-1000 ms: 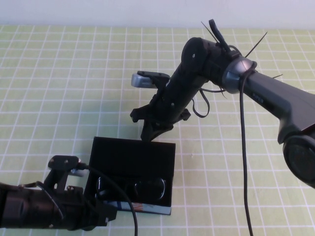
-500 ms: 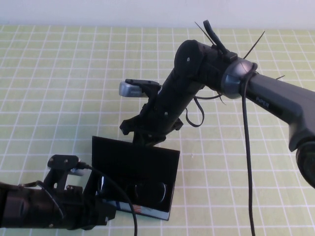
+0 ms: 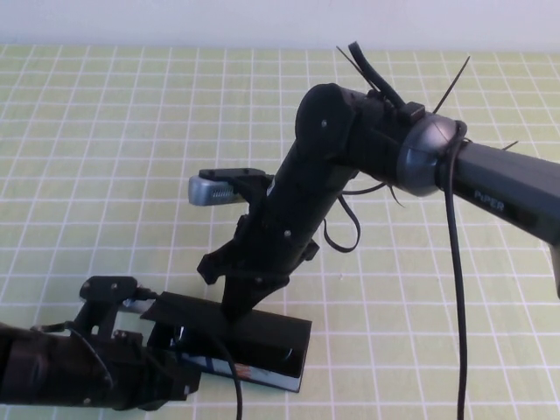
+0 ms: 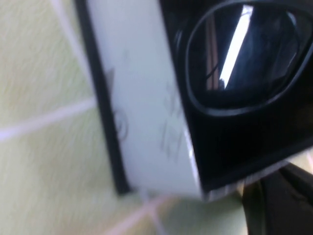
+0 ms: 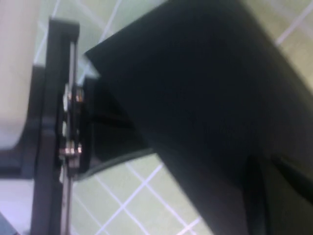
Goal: Return glasses to glasses case
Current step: Close the glasses case
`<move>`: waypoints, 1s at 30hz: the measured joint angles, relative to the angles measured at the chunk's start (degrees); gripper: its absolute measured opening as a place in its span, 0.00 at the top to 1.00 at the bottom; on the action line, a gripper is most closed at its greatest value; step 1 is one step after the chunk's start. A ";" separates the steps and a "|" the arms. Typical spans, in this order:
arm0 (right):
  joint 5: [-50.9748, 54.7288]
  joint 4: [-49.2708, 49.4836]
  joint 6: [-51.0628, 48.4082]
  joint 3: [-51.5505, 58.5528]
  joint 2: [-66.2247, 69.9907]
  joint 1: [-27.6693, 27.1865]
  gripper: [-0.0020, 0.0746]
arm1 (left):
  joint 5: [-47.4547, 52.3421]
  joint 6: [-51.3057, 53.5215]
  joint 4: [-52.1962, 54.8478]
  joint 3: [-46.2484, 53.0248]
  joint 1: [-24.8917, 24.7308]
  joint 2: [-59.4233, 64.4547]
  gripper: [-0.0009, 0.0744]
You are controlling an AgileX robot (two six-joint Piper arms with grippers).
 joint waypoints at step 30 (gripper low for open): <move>-0.57 -5.24 -0.82 6.91 -7.27 1.54 0.99 | -11.44 -33.51 32.53 0.40 0.00 -64.18 0.99</move>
